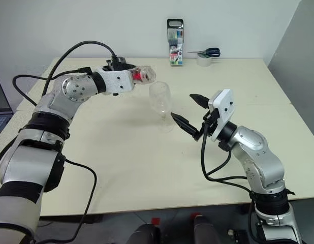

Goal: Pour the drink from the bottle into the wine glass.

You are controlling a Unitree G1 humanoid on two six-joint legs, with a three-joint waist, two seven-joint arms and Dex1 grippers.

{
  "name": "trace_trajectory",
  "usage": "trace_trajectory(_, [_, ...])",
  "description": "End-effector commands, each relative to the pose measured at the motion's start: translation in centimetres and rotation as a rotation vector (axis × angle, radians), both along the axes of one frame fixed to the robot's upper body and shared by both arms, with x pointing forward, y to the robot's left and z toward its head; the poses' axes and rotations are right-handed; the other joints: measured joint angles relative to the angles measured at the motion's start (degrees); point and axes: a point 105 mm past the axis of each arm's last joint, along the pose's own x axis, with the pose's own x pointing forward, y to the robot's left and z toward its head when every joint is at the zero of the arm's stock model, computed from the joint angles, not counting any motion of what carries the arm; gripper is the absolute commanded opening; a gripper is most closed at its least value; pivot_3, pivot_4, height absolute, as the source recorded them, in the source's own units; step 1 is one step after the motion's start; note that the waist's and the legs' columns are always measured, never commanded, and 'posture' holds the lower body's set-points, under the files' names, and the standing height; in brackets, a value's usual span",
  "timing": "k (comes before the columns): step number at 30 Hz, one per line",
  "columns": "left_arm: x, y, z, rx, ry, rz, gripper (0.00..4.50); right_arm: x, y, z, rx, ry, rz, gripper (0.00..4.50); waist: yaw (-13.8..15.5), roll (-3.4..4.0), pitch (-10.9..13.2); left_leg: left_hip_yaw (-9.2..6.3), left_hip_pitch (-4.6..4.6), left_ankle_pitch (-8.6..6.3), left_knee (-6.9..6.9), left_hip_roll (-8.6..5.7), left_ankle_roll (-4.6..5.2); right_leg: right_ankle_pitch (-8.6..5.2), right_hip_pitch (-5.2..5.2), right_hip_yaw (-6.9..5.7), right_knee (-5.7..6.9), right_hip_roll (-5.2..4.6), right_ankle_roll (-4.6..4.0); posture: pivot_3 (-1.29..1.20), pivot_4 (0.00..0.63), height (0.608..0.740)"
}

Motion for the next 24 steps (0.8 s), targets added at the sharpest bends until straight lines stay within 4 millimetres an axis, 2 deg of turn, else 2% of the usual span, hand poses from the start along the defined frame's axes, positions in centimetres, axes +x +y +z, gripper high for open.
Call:
trace_trajectory(1, [-0.3,-0.2,2.9,0.048,-0.114,-0.011,1.67,-0.5,-0.1,1.6,0.013,-0.072,0.004,4.5,0.01,0.0,0.0,0.0,0.0,0.0,0.0,0.0,0.0,0.0,0.0,0.0,0.0,0.0,0.0,0.0,0.15,0.74])
trace_trajectory(24, [0.2,0.0,4.3,0.222,-0.207,0.019,1.67,-0.3,-0.1,1.6,0.008,-0.079,0.001,4.5,-0.02,-0.01,0.0,0.02,-0.01,0.0,0.02,-0.02,0.01,0.0,0.0,-0.01,0.03,0.01,0.01,0.0,0.15,0.74])
